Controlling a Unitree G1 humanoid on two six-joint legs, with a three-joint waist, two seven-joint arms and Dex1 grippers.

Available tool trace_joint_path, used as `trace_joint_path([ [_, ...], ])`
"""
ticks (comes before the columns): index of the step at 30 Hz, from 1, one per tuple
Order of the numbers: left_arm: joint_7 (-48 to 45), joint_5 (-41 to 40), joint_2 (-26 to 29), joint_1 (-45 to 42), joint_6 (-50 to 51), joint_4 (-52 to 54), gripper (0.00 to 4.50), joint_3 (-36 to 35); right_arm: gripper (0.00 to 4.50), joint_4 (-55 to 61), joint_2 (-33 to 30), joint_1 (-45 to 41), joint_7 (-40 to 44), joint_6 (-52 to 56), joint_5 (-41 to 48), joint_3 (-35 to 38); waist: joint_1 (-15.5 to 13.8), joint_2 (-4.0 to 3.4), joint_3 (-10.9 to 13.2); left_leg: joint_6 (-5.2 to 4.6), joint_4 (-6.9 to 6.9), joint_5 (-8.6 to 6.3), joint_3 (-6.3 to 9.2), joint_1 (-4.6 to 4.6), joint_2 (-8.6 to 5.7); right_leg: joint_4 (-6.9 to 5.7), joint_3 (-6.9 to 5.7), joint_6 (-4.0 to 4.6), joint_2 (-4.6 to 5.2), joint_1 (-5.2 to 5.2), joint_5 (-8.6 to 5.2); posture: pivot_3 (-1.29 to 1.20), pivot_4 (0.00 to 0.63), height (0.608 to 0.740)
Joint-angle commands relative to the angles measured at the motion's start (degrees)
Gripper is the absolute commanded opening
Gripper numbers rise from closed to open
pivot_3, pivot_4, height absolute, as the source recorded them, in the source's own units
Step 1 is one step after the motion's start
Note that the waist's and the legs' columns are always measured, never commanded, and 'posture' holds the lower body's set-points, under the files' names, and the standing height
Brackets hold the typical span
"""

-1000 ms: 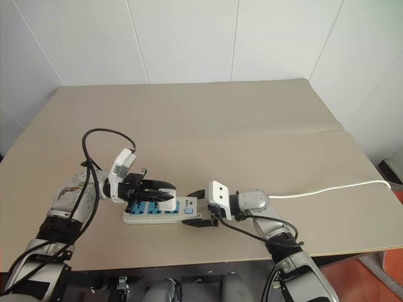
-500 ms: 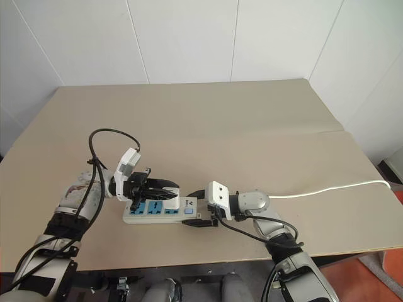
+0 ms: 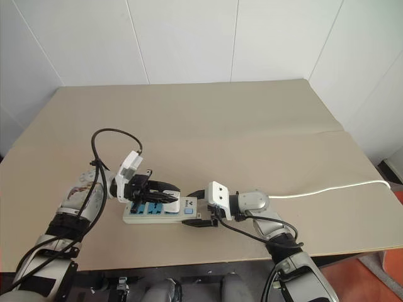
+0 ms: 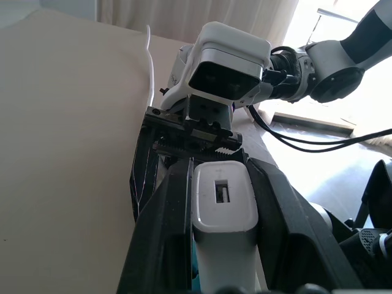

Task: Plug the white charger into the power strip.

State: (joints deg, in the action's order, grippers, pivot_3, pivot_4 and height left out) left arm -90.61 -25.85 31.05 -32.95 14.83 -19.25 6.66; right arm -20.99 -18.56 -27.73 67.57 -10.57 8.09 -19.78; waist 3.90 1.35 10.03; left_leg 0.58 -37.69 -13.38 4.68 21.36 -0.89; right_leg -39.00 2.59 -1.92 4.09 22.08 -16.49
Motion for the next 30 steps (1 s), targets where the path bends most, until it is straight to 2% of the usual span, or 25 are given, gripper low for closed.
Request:
trace_joint_path([
  [1, 2.4, 2.9, 0.0, 2.6, -5.4, 1.0, 1.02, -0.4, 3.43, -1.9, -0.4, 2.0, 0.0, 0.5, -3.2, -2.4, 0.0, -0.01, -0.1, 0.0, 0.01, 0.0, 0.0, -0.02, 0.0, 0.01, 0.0, 0.0, 0.0, -0.02, 0.0, 0.0, 0.15, 0.74],
  [11, 4.7, -0.5, 0.5, 8.0, -6.1, 5.0, 1.02, -3.4, 3.43, -1.4, -1.0, 2.8, 0.8, -0.6, -2.8, -2.3, -0.1, 0.01, -0.3, 0.0, 0.27, 0.0, 0.02, -0.17, -0.01, 0.16, 0.06, 0.0, 0.06, -0.09, 0.0, 0.0, 0.15, 0.74],
  [17, 2.3, -0.4, 2.3, 13.2, -9.6, 6.5, 1.02, -3.3, 3.43, -1.1, -0.8, 2.6, 1.0, -1.0, -2.5, -2.4, 0.1, 0.01, -0.6, 0.0, 0.68, 0.0, -0.01, -0.23, 0.02, 0.44, 0.12, 0.0, 0.07, -0.06, 0.0, 0.0, 0.15, 0.74],
  [30, 1.5, 2.3, 1.6, 12.5, -18.9, -1.2, 1.02, -1.2, 3.43, -0.8, -1.2, 2.4, 1.4, -1.1, -2.0, -2.5, 0.1, -0.06, -0.8, 0.0, 0.89, -0.01, -0.08, -0.25, 0.19, 0.68, 0.12, 0.02, -0.08, -0.05, 0.01, 0.0, 0.15, 0.74],
])
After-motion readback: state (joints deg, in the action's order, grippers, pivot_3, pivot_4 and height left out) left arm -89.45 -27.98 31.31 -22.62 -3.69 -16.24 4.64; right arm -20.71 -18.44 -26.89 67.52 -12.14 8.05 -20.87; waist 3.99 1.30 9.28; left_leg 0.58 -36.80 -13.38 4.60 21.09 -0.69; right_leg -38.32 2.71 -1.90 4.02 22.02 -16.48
